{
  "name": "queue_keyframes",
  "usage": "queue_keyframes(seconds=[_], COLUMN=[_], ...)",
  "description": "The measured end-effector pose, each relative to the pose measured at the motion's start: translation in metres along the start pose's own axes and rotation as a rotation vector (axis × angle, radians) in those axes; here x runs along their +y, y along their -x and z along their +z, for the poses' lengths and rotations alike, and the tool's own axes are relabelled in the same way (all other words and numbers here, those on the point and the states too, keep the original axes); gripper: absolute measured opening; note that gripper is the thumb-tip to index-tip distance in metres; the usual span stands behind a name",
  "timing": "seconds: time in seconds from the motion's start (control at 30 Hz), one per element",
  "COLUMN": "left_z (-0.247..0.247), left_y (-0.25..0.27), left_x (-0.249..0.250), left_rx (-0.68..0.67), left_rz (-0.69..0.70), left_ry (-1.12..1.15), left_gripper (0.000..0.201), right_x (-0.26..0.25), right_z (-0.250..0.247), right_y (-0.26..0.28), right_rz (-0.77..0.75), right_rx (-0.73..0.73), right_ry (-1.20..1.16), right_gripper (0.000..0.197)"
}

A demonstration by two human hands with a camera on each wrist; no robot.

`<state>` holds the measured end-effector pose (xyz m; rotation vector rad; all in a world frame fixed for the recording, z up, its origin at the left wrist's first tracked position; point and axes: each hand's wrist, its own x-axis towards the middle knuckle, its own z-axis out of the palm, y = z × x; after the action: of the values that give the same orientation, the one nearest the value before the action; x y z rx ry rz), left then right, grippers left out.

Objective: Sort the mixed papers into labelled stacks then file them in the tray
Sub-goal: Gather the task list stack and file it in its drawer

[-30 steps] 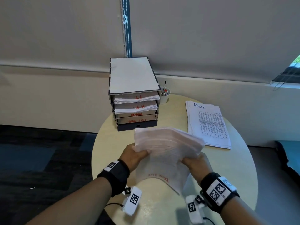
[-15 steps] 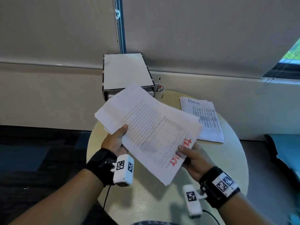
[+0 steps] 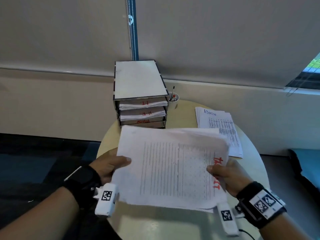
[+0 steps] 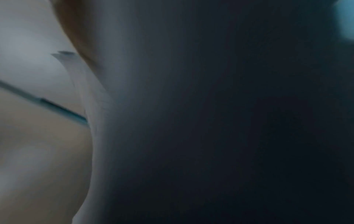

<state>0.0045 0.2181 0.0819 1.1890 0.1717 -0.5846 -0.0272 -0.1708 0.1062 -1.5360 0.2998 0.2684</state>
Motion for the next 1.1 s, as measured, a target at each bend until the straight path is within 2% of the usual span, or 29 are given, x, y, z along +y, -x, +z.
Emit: queue_keyframes(seconds=[0.03, 0.07, 0.17, 0.2, 0.27, 0.33, 0.4, 0.47, 0.53, 0.63, 0.7, 0.73, 0.8, 0.83, 0.9, 0.93, 0.97, 1.0, 1.03, 1.07, 1.1], left_z=[0.002, 0.003, 0.005, 0.005, 0.004, 0.000, -0.005, -0.004, 0.001, 0.009, 0.012, 0.015, 0.027, 0.035, 0.047, 0.051, 0.053, 0.051, 0.046, 0.039, 0.034], left_y=[-0.002, -0.005, -0.009, -0.007, -0.003, -0.002, -0.005, -0.011, -0.019, -0.027, -0.027, -0.025, -0.019, -0.014, -0.006, -0.006, -0.006, -0.006, -0.008, -0.008, -0.009], left_x=[0.000, -0.001, -0.007, -0.009, -0.020, -0.039, -0.059, -0.073, -0.078, -0.074, -0.067, -0.063, -0.053, -0.045, -0.031, -0.024, -0.014, -0.006, -0.002, 0.001, 0.002], left_rx=[0.023, 0.066, 0.183, 0.200, 0.181, 0.180, 0.253, 0.318, 0.381, 0.443, 0.431, 0.399, 0.284, 0.196, 0.056, 0.068, 0.168, 0.346, 0.523, 0.631, 0.633], left_rz=[0.016, 0.062, 0.253, 0.329, 0.433, 0.414, 0.315, 0.207, 0.159, 0.189, 0.201, 0.216, 0.360, 0.487, 0.770, 0.861, 0.878, 0.828, 0.741, 0.620, 0.518], left_ry=[-0.085, -0.156, -0.238, -0.257, -0.298, -0.371, -0.462, -0.459, -0.392, -0.410, -0.489, -0.557, -0.763, -0.886, -1.107, -1.173, -1.154, -1.031, -0.851, -0.657, -0.495], left_gripper=[0.083, 0.080, 0.058, 0.052, 0.045, 0.051, 0.058, 0.061, 0.058, 0.051, 0.031, 0.020, 0.010, 0.006, 0.016, 0.020, 0.016, 0.018, 0.038, 0.063, 0.085], right_x=[0.001, 0.004, 0.007, 0.008, 0.015, 0.032, 0.051, 0.066, 0.071, 0.051, 0.030, 0.022, 0.008, 0.004, -0.003, -0.006, -0.009, -0.010, -0.012, -0.014, -0.018], right_z=[0.003, 0.006, 0.013, 0.012, 0.008, 0.006, 0.008, 0.011, 0.011, 0.010, 0.015, 0.020, 0.035, 0.045, 0.062, 0.066, 0.066, 0.062, 0.055, 0.048, 0.043], right_y=[0.000, 0.000, 0.006, 0.009, 0.013, 0.013, 0.009, 0.004, -0.002, -0.002, 0.000, -0.001, -0.006, -0.008, -0.013, -0.015, -0.017, -0.019, -0.022, -0.023, -0.022], right_rz=[-0.035, -0.076, -0.284, -0.360, -0.469, -0.393, -0.260, -0.183, -0.155, -0.200, -0.277, -0.311, -0.364, -0.380, -0.392, -0.368, -0.326, -0.279, -0.233, -0.194, -0.179], right_rx=[0.028, 0.059, 0.213, 0.223, 0.144, 0.083, 0.118, 0.153, 0.173, 0.186, 0.116, 0.057, -0.044, -0.088, -0.142, -0.152, -0.142, -0.124, -0.089, -0.061, -0.050], right_ry=[0.083, 0.133, 0.192, 0.220, 0.368, 0.400, 0.381, 0.437, 0.500, 0.689, 0.990, 1.179, 1.426, 1.471, 1.525, 1.504, 1.412, 1.273, 1.097, 0.925, 0.767], right_gripper=[0.013, 0.014, 0.012, 0.015, 0.020, 0.024, 0.033, 0.038, 0.040, 0.034, 0.025, 0.027, 0.033, 0.032, 0.016, 0.008, 0.013, 0.019, 0.023, 0.022, 0.015])
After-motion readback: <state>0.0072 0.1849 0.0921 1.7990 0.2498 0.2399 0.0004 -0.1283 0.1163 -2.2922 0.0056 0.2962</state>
